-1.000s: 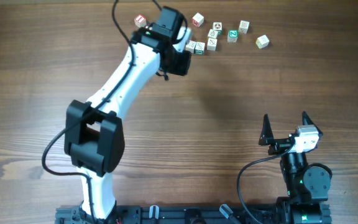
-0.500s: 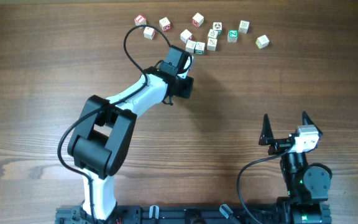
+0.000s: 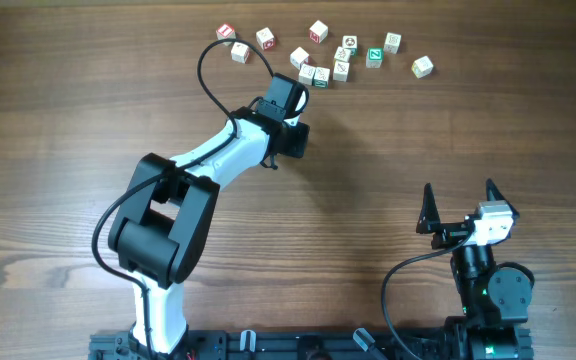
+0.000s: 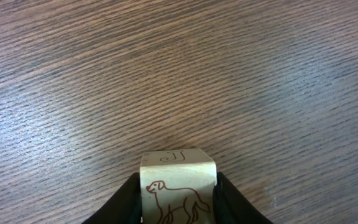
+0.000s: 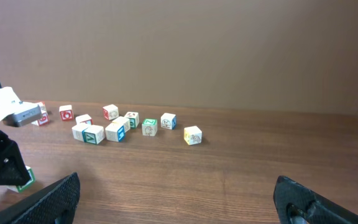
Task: Form a tower
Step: 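Carry the dog block toward the open table and lower it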
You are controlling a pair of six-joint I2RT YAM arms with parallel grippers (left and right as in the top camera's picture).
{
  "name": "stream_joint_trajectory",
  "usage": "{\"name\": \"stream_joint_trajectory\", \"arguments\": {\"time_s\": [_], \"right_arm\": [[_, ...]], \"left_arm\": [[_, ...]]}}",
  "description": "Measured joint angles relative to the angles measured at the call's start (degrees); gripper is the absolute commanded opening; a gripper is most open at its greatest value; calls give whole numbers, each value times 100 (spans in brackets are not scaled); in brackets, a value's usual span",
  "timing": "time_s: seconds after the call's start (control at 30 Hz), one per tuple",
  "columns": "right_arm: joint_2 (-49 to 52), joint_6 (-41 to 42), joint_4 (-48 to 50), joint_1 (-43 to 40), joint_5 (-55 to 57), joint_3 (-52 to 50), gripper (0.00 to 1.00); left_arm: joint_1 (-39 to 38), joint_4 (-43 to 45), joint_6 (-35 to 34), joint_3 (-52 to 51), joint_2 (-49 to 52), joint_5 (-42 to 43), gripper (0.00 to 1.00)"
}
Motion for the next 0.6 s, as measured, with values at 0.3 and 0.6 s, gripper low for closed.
{"name": "stream_joint_trajectory", "arguments": {"time_s": [0.3,0.6], "right_arm": [[0,0,0,2,0,0,100],[0,0,0,0,0,0,100]], "left_arm": [[2,-129,319,-79,-2,-136,56],[0,-118,127,-83,-2,-199,23]]}}
